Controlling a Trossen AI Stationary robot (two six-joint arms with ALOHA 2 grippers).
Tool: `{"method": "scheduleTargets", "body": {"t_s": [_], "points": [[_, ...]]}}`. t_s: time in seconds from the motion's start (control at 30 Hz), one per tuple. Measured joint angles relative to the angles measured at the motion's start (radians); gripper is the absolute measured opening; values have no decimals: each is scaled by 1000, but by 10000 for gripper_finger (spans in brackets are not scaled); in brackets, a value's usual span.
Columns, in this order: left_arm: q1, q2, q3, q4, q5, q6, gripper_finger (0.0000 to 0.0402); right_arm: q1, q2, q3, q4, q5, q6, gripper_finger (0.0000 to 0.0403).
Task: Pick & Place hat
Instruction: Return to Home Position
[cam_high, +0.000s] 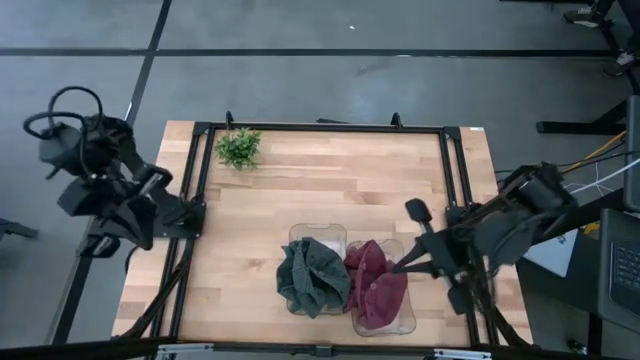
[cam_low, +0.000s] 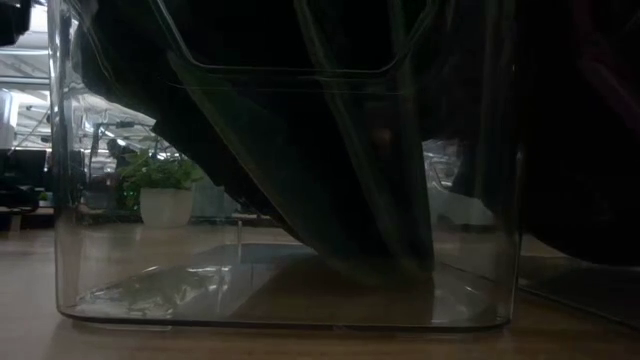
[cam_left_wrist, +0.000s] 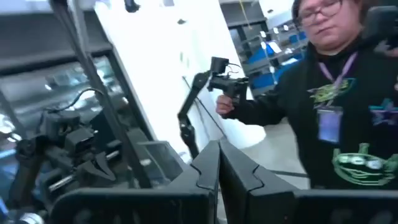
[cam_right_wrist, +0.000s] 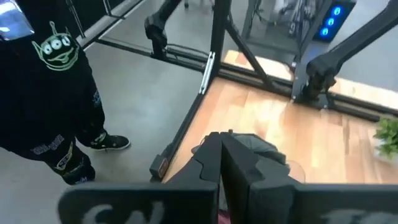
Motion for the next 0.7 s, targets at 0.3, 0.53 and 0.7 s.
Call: {"method": "scheduleTargets", "body": {"t_s": [0.3, 0.53, 0.7], "points": [[262, -206, -321, 99, 37, -193, 4, -4, -51, 0, -4, 3, -59, 7], [314, -473, -556, 65, -159, -387, 4, -4, -59, 0, -22, 11, -37, 7], [314, -668, -707, 33, -285, -490, 2, -4, -59, -1, -47, 11, -41, 7]]}}
